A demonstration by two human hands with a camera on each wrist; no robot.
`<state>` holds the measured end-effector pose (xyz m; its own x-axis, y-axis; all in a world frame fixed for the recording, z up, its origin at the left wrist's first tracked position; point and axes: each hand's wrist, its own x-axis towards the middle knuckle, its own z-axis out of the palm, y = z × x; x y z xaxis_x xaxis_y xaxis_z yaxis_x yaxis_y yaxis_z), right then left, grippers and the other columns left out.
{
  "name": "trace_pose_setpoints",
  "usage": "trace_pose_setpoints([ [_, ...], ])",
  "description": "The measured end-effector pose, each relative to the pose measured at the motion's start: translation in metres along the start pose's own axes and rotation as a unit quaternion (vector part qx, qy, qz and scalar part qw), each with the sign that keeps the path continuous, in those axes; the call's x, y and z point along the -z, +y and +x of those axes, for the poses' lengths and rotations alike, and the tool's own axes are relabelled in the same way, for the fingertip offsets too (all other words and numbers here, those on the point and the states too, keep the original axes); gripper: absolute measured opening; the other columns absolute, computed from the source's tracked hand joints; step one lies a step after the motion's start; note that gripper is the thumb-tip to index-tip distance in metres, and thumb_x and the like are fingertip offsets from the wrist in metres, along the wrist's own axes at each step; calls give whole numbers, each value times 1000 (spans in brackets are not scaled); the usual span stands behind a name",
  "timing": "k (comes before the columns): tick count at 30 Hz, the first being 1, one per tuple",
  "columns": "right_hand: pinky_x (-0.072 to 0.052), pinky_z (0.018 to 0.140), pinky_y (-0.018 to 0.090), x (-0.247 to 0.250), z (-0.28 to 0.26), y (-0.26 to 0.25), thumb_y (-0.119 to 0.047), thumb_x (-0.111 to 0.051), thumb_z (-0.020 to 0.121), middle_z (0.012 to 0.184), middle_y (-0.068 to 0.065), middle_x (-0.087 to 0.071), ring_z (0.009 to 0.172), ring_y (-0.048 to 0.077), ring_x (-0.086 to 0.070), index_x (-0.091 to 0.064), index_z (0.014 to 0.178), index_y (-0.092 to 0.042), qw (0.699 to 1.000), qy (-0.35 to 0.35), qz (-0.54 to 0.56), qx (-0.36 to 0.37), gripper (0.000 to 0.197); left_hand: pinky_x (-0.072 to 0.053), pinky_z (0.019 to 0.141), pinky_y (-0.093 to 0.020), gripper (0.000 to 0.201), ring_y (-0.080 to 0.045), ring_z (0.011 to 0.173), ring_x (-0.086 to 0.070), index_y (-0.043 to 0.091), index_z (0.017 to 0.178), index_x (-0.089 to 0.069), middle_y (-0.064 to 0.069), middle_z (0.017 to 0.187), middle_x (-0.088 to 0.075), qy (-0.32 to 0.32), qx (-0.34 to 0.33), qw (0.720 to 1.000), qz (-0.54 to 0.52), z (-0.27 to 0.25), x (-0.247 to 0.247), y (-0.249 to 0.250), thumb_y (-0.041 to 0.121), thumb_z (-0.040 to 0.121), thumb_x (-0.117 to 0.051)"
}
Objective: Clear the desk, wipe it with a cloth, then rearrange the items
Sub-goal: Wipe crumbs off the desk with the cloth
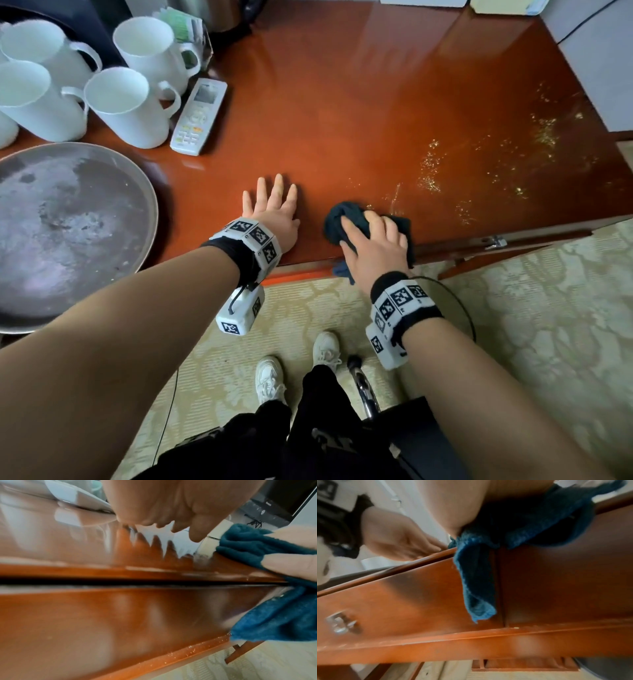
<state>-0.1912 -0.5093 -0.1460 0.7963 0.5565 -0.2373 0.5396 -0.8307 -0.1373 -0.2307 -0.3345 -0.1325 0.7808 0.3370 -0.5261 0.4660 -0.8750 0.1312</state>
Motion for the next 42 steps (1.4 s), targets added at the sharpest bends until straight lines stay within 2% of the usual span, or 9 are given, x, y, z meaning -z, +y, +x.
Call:
trace_pose_setpoints([
  [5, -43, 92, 40, 18, -9, 59, -31, -38, 98, 145, 10, -28, 128, 32, -30, -34, 143, -29, 995, -20, -2, -95, 45, 8, 117, -51, 64, -30, 144, 20, 20, 151, 8, -7, 157, 21, -1, 15, 1000, 17, 7, -3, 14, 38, 100, -25],
  [9, -41, 96, 41, 42, -6, 77, -30, -42, 97, 140, 12, -33, 126, 32, -34, -38, 142, -24, 983, 22, 76, -168, 46, 8, 118, -51, 65, -30, 145, 19, 19, 151, 8, -7, 157, 20, 4, 22, 1000, 9, 12, 0, 19, 39, 99, -26],
  [12, -41, 94, 40, 56, 14, 53, -31, -44, 95, 138, 11, -37, 124, 32, -36, -43, 138, -25, 991, 90, 67, -73, 43, 9, 118, -51, 64, -29, 144, 20, 20, 150, 10, -7, 157, 22, -2, 28, 1000, 7, 16, 1, 22, 40, 100, -25],
  [17, -24, 105, 44, 27, 47, 5, -36, -41, 95, 148, 5, -28, 133, 30, -26, -36, 140, -35, 999, 17, -5, 42, 45, 9, 117, -50, 64, -27, 145, 21, 22, 150, 10, -5, 156, 23, -10, 39, 999, 6, 18, 1, 24, 40, 100, -25],
  [22, -16, 110, 47, 13, 39, 50, -39, -33, 98, 154, 3, -18, 140, 30, -15, -32, 142, -37, 997, 19, 6, -75, 44, 8, 117, -51, 63, -27, 145, 20, 22, 150, 11, -5, 157, 23, -8, 40, 999, 14, 18, 0, 25, 40, 100, -23],
  [29, -41, 95, 42, 37, -1, 111, -28, -38, 98, 143, 12, -26, 126, 34, -31, -33, 143, -25, 984, -26, 40, -171, 46, 9, 117, -50, 63, -25, 145, 20, 22, 150, 11, -5, 156, 23, -16, 46, 999, 10, 14, 4, 28, 39, 100, -23],
  [31, -40, 96, 41, 50, 1, 103, -27, -41, 97, 142, 11, -29, 126, 32, -32, -35, 142, -23, 986, -10, 72, -150, 46, 9, 117, -50, 63, -25, 145, 20, 22, 150, 10, -5, 156, 23, -20, 52, 998, -2, 14, 5, 29, 37, 100, -25],
  [37, -38, 97, 42, 70, 48, 28, -25, -44, 95, 142, 10, -34, 125, 34, -35, -44, 137, -23, 992, 68, 56, 91, 41, 8, 117, -49, 63, -25, 146, 18, 22, 151, 8, -4, 157, 21, -3, 53, 999, -9, 14, 2, 30, 37, 100, -26],
  [42, -22, 108, 41, 35, 70, 39, -29, -40, 98, 150, 6, -26, 135, 29, -23, -39, 138, -30, 996, -14, -27, 82, 40, 8, 116, -49, 64, -25, 145, 19, 22, 150, 10, -5, 157, 23, -10, 55, 998, -7, 14, 3, 30, 37, 100, -26],
])
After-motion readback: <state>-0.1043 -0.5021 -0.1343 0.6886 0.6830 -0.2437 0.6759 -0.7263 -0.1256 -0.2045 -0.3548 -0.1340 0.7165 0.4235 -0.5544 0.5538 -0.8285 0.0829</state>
